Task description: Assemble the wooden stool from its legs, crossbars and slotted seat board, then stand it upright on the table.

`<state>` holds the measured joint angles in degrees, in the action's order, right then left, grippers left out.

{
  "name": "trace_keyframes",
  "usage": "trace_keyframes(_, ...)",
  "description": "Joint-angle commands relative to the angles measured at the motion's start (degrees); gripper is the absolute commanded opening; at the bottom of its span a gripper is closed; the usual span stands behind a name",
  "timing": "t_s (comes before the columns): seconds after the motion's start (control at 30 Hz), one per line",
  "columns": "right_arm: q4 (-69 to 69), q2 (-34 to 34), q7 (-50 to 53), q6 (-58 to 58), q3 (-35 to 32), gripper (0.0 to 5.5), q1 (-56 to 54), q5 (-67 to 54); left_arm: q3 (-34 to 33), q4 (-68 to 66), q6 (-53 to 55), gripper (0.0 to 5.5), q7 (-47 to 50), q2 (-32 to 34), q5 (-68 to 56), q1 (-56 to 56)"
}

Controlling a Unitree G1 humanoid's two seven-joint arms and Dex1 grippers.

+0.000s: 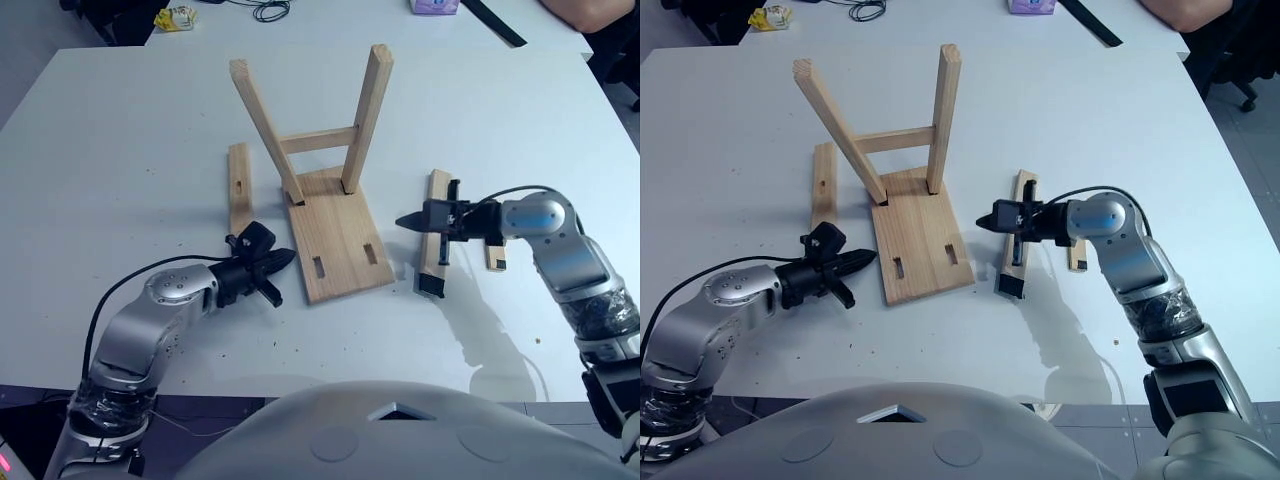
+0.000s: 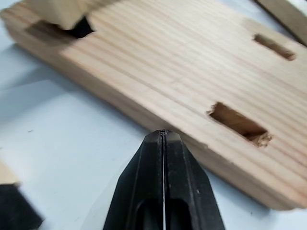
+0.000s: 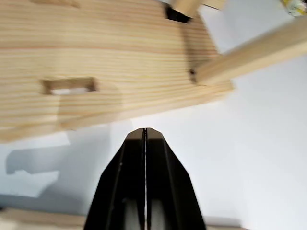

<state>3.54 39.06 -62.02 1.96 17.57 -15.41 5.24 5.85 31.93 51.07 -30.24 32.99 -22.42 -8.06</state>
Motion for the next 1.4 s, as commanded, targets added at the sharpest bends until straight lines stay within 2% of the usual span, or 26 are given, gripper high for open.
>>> trace_keyframes(0.03, -0.3, -0.3, -0.6, -3.4, 5.0, 0.02, 2.7, 2.6, 2.6, -5.8, -0.2, 0.00, 2.4, -1.0, 3.3, 4.1)
trace_keyframes(0.33, 4.4, -1.5, 1.1, -2.2, 7.7, 0.02, 7.6, 2.6, 6.1, -16.4, -7.9, 0.00, 1.4, -0.8, 9.2, 7.4)
trace_keyframes(0.63, 4.7, -3.0, 2.1, -0.2, 7.3, 0.02, 7.2, 2.6, 7.0, -17.9, -9.8, 0.00, 1.1, -4.0, 9.3, 8.5)
trace_keyframes(0.77, 3.3, -2.8, 2.2, 0.5, 5.0, 0.02, 5.3, 1.4, 5.9, -15.3, -8.8, 0.00, 1.3, -4.8, 8.3, 8.2)
trace_keyframes(1.0, 5.0, -2.0, -0.1, 5.5, -2.7, 0.02, 3.1, -9.0, -2.7, -6.6, -2.9, 0.00, 5.4, -6.3, 5.1, 8.6)
trace_keyframes(1.13, 5.2, -2.9, 3.2, 12.3, -9.4, 0.02, 0.1, -14.8, -12.8, 0.5, -0.4, 0.00, 10.5, -9.5, 2.1, 8.6)
trace_keyframes(1.23, 3.9, -4.5, 12.6, 17.9, -14.5, 0.02, -0.6, -13.8, -20.2, 5.9, -1.4, 0.00, 12.9, -13.8, -3.8, 10.4)
trace_keyframes(1.4, 6.5, -7.6, 26.6, 30.6, -20.7, 0.02, -0.5, -13.1, -21.3, 15.0, -4.5, 0.00, 19.5, -24.9, -12.6, 11.0)
